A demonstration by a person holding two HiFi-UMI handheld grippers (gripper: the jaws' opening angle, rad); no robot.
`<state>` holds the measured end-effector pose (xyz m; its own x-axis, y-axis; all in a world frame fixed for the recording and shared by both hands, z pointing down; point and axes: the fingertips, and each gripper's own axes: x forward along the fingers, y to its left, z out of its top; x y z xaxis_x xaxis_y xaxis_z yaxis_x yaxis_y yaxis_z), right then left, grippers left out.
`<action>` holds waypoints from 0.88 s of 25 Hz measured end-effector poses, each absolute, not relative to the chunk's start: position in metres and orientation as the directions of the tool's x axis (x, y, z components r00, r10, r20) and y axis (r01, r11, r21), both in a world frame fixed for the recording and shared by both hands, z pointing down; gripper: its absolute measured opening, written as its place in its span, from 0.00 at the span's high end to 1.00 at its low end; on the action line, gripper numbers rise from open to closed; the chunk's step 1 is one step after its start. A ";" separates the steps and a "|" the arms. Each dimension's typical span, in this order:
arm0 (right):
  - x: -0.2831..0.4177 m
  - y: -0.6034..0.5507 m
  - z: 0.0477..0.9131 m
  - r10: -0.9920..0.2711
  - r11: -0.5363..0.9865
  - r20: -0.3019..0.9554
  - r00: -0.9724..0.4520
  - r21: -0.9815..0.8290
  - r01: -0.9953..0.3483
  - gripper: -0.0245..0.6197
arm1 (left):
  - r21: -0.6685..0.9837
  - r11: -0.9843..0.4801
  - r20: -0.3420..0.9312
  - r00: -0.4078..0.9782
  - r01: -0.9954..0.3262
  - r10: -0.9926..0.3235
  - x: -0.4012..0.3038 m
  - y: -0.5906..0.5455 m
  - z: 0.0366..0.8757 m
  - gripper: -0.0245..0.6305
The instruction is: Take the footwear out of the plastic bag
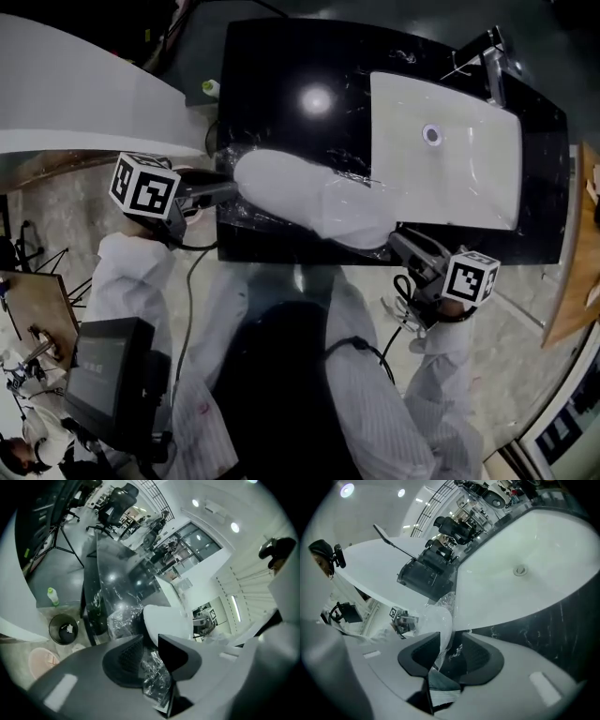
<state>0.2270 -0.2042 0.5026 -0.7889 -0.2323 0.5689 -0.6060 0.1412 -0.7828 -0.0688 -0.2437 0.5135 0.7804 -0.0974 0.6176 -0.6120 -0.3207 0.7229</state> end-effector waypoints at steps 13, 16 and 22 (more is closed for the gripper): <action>0.208 -0.201 0.507 -0.031 0.108 0.524 -0.851 -0.845 -0.524 0.80 | 0.826 -0.308 0.527 0.842 -0.473 0.120 -0.047 -0.250 0.514 0.83; 0.207 -0.199 0.501 -0.022 0.113 0.483 -0.875 -0.869 -0.482 0.82 | 0.868 -0.278 0.460 0.877 -0.411 0.142 -0.046 -0.244 0.508 0.81; 0.205 -0.193 0.476 -0.012 0.206 0.313 -0.950 -0.928 -0.309 0.86 | 0.942 -0.232 0.272 0.956 -0.242 0.107 -0.048 -0.233 0.488 0.81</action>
